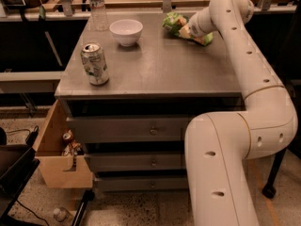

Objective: Move green rice chip bag near 7up can

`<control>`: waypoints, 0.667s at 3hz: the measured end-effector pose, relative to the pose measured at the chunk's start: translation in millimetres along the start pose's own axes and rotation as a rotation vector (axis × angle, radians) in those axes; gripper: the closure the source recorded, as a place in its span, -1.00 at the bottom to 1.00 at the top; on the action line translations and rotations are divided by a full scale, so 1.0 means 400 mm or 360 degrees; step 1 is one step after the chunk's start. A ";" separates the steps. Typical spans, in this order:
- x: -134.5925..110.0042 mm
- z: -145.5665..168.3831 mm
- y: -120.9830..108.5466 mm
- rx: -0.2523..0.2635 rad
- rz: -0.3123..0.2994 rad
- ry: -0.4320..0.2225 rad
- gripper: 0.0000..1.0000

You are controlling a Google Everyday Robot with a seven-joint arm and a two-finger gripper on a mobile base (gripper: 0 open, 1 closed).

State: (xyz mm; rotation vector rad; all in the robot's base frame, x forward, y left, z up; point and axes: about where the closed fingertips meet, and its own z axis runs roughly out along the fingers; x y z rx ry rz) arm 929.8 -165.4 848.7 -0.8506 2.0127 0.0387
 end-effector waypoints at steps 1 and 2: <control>0.001 0.001 0.002 -0.0002 -0.0003 0.0004 1.00; -0.028 -0.063 -0.027 0.0043 -0.0088 0.0015 1.00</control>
Offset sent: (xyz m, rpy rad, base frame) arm -0.0295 -0.0308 0.0767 -0.1369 -0.0836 0.0146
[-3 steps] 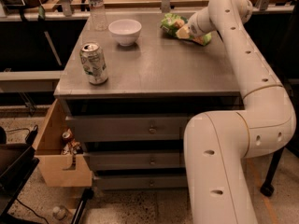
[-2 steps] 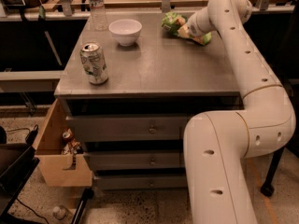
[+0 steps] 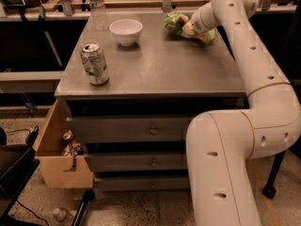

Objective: Move green rice chip bag near 7up can

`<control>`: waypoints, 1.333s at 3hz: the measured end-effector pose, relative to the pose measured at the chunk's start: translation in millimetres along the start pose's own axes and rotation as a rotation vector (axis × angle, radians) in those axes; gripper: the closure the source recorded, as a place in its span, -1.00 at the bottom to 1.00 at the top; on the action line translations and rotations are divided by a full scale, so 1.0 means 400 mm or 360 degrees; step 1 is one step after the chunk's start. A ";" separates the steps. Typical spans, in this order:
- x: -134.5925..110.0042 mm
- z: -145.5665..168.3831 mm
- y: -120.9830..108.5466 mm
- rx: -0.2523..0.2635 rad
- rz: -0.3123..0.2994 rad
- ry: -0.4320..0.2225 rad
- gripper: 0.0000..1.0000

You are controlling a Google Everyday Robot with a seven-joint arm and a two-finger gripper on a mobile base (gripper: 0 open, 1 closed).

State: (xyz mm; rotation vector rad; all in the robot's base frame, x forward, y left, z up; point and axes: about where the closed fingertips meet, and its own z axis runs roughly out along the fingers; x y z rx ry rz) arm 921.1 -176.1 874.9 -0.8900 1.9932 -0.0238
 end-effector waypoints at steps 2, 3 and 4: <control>-0.039 -0.205 -0.042 0.0009 -0.0258 0.0070 1.00; -0.039 -0.302 -0.037 -0.0028 -0.0329 0.0089 1.00; -0.071 -0.458 -0.037 0.0013 -0.0363 0.0039 1.00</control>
Offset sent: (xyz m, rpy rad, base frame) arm -0.1385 -0.0365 0.0871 -0.2264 -0.0461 0.1153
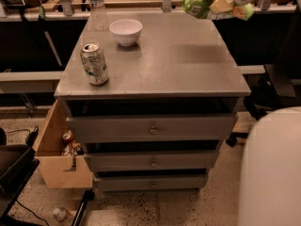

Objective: Move green rice chip bag near 7up can

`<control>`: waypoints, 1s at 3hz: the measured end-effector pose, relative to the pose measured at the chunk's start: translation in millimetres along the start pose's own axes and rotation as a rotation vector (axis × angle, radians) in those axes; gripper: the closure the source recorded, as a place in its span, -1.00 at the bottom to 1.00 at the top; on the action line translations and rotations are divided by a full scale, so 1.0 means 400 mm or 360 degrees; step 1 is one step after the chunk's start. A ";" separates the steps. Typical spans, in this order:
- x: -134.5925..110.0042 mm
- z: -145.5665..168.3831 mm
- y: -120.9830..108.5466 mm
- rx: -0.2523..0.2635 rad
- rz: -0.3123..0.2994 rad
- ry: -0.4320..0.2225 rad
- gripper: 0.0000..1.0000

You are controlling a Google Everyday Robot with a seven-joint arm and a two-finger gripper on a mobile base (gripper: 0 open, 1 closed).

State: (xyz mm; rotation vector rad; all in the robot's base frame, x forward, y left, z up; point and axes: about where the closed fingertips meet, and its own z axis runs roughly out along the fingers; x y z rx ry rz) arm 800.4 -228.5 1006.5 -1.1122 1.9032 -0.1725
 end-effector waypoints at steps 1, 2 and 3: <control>-0.040 -0.191 0.051 0.0040 -0.0023 -0.0144 1.00; -0.015 -0.183 0.202 -0.0134 -0.0048 -0.0204 1.00; 0.014 -0.110 0.361 -0.0379 -0.0089 -0.0237 1.00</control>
Offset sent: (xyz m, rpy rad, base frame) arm -0.1626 0.0676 -0.0766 0.1051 0.1043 0.2597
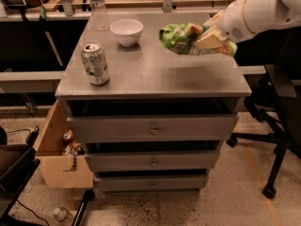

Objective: Move green rice chip bag near 7up can

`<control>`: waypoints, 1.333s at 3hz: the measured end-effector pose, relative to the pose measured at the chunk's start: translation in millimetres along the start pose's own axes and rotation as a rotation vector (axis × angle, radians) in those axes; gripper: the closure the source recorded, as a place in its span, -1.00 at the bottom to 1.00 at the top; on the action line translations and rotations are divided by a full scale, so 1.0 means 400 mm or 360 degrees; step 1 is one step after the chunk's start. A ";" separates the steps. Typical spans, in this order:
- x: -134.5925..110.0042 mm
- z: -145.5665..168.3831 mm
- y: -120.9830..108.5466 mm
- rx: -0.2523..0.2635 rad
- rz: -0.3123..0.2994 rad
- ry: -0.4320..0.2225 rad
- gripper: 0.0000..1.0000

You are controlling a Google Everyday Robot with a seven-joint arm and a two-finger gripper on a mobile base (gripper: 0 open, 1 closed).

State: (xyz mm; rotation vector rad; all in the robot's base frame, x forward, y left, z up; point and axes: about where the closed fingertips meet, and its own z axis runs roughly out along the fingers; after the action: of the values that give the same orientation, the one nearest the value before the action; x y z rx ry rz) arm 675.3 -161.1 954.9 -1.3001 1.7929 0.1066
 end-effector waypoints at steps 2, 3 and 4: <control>-0.049 0.099 0.138 -0.0261 -0.0169 -0.0214 1.00; -0.081 0.169 0.181 -0.0369 -0.0243 -0.0290 1.00; -0.115 0.242 0.212 -0.0440 -0.0299 -0.0362 1.00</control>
Offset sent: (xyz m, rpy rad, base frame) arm -0.0260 0.0929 -0.0428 0.0789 -0.0176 0.3802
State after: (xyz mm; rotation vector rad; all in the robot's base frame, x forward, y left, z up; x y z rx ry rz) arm 668.1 -39.0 894.4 -1.5771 1.4923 0.3935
